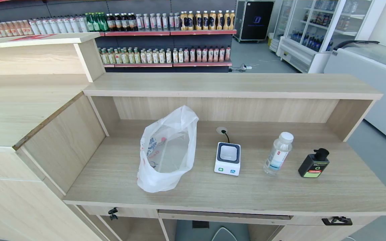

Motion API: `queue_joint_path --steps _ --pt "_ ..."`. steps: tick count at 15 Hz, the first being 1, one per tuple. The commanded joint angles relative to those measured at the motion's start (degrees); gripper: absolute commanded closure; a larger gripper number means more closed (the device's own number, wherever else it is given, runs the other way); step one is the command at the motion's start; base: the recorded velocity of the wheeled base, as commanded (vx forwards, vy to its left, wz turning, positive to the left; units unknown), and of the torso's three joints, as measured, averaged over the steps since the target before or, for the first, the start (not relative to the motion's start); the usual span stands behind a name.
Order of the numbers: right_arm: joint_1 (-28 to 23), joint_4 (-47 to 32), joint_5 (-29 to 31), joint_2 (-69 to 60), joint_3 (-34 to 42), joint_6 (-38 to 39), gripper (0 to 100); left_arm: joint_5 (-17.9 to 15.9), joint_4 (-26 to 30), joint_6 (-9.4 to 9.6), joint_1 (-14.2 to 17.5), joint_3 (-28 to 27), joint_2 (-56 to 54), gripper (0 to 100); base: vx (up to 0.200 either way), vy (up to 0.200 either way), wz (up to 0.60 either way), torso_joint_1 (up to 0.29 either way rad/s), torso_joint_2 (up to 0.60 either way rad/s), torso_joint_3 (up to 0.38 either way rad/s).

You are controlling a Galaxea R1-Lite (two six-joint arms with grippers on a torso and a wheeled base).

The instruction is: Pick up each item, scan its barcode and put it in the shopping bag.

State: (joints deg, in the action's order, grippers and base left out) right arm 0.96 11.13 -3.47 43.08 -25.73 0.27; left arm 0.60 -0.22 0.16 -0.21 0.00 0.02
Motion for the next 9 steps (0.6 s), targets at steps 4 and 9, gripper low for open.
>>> queue_joint_path --steps 4,9 --pt "-4.3 33.3 -1.2 37.4 6.3 -5.2 0 0.0 0.0 0.02 0.0 0.0 0.0 0 0.0 0.0 0.0 0.0 0.0 0.0" --pt "-7.9 58.5 -3.8 53.5 19.0 -11.3 0 0.0 0.0 0.02 0.0 0.0 0.0 0 0.0 0.0 0.0 0.0 0.0 0.0"
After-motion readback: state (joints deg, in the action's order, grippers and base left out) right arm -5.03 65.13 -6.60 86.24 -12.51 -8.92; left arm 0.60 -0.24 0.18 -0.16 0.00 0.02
